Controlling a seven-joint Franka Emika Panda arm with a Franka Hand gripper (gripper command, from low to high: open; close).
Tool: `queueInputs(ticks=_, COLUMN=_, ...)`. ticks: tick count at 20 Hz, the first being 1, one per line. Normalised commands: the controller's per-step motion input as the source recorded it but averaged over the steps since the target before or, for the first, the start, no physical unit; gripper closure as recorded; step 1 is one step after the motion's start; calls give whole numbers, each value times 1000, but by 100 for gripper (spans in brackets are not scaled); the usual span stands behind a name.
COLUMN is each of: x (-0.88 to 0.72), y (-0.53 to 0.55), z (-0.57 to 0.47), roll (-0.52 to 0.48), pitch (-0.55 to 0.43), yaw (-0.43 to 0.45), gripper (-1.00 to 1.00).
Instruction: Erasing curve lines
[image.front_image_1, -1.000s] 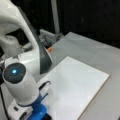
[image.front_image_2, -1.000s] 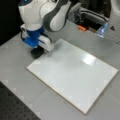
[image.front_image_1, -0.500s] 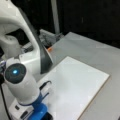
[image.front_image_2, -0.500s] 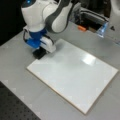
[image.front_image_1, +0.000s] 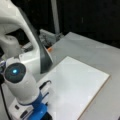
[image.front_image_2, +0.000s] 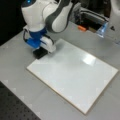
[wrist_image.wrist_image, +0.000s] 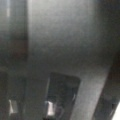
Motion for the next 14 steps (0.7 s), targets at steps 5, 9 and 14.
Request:
queueInputs(ticks=5, x=-334, y=54, z=394, roll=-68, pitch=19, yaw=9, gripper=-100)
queueInputs(ticks=9, x=-362, y=185, z=366, roll=-146, pitch=59, yaw=-9, gripper=-100)
queueInputs(ticks=14, x=-278, y=271, z=176, roll=-115, pitch=8, yaw=-6, gripper=-100)
